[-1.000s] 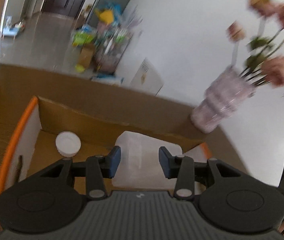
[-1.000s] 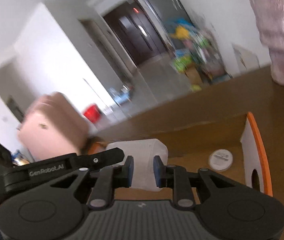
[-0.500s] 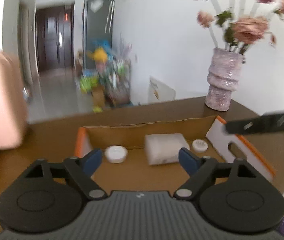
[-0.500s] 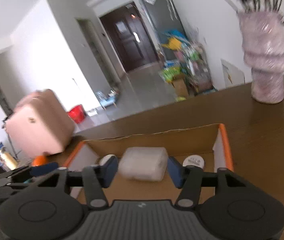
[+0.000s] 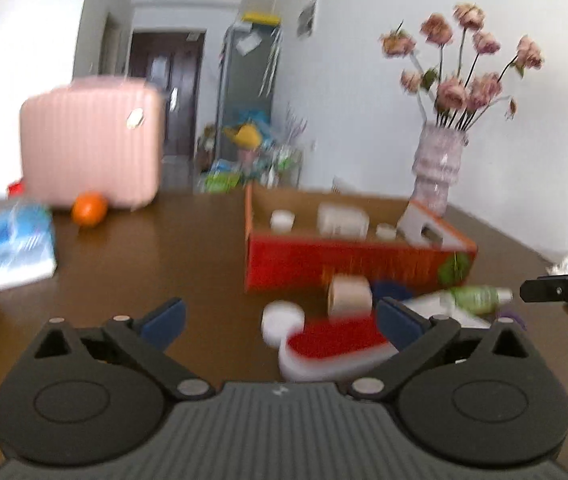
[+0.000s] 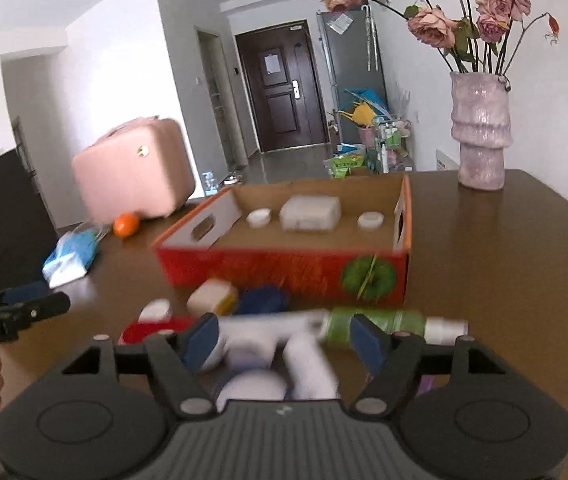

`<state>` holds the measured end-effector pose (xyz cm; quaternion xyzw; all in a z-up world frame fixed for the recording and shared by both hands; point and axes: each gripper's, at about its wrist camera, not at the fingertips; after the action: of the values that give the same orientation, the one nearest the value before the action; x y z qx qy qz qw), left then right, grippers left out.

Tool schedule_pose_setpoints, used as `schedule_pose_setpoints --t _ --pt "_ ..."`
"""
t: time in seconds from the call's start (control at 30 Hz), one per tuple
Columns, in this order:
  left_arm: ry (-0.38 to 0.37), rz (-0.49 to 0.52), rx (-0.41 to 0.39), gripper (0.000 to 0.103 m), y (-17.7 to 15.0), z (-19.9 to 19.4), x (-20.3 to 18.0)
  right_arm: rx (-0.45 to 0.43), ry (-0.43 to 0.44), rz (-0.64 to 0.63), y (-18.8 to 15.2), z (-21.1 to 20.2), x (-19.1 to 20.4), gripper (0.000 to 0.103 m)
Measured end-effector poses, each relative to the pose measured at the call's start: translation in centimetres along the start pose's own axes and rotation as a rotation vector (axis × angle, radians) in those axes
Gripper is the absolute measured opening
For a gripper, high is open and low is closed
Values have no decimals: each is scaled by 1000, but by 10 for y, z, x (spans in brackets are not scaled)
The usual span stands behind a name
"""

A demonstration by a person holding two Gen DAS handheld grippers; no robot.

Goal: Organize rigid objects
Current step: 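Move both tools back over the remaining objects on the table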

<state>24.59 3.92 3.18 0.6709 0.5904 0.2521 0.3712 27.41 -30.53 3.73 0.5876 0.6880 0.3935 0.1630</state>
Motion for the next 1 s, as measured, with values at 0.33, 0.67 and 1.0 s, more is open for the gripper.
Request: schedule_pose_setpoints --t 0.33,0.67,1.0 --pt "28 -40 22 103 -72 -52 -30 -43 -85 -76 -95 -41 43 73" --pt "20 20 28 103 -95 -79 -48 -76 -85 -96 -133 -78 64 73" --pt "-25 73 56 95 -80 -49 -69 -78 -108 -35 -129 -72 48 72"
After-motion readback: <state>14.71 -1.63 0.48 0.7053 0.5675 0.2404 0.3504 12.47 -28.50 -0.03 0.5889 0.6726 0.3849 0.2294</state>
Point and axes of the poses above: each gripper's, at about its wrist camera, not at the fingertips, and z roughly the way its jaws point, x to its left, y to its top, and after that the axes turned 11 degrees about x, right-handed
